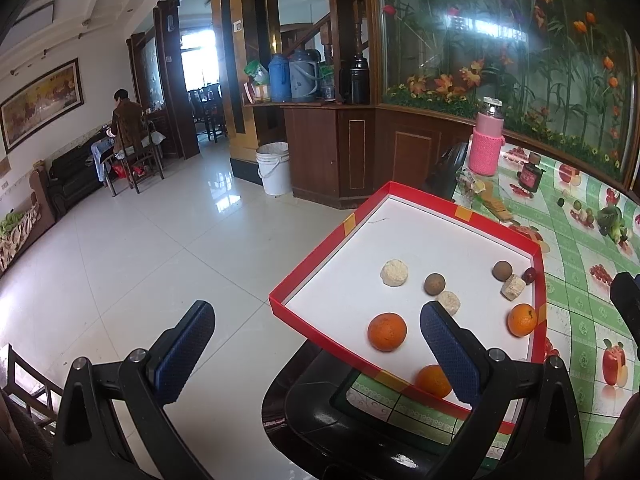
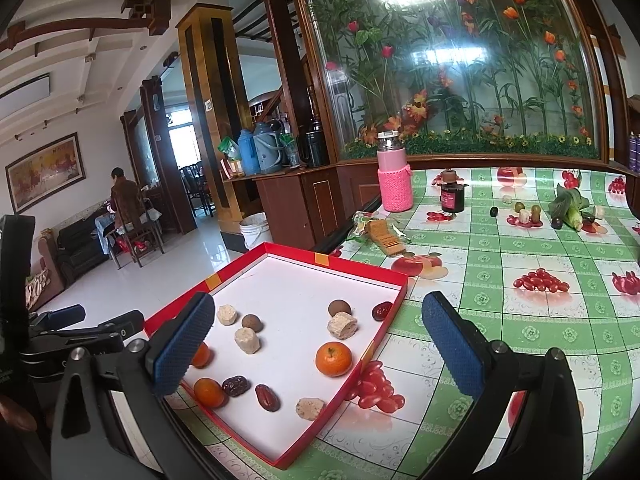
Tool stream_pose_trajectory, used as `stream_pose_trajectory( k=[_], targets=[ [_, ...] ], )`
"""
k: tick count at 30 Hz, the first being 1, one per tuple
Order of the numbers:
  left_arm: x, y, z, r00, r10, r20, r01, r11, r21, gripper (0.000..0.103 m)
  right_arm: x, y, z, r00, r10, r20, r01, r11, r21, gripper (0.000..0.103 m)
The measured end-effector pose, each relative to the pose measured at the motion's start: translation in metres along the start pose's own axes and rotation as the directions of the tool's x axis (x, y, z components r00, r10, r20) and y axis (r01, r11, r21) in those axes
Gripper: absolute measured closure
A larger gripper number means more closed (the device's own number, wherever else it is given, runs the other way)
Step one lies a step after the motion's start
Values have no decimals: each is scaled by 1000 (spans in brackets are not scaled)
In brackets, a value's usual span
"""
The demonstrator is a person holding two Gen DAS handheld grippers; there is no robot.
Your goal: Organize fruits
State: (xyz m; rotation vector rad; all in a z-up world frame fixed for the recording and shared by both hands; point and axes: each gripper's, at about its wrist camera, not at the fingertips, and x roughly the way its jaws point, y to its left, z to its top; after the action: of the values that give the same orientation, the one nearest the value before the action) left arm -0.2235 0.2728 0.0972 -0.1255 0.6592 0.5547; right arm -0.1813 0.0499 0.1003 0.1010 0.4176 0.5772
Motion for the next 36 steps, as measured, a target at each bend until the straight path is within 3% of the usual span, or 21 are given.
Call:
stream_pose_trajectory(
  k=[36],
  targets=[
    [0, -1, -2, 1000, -13, -12, 13, 1000, 4, 0, 5, 1, 1, 1000, 3, -29, -3, 1000, 5, 0]
  ],
)
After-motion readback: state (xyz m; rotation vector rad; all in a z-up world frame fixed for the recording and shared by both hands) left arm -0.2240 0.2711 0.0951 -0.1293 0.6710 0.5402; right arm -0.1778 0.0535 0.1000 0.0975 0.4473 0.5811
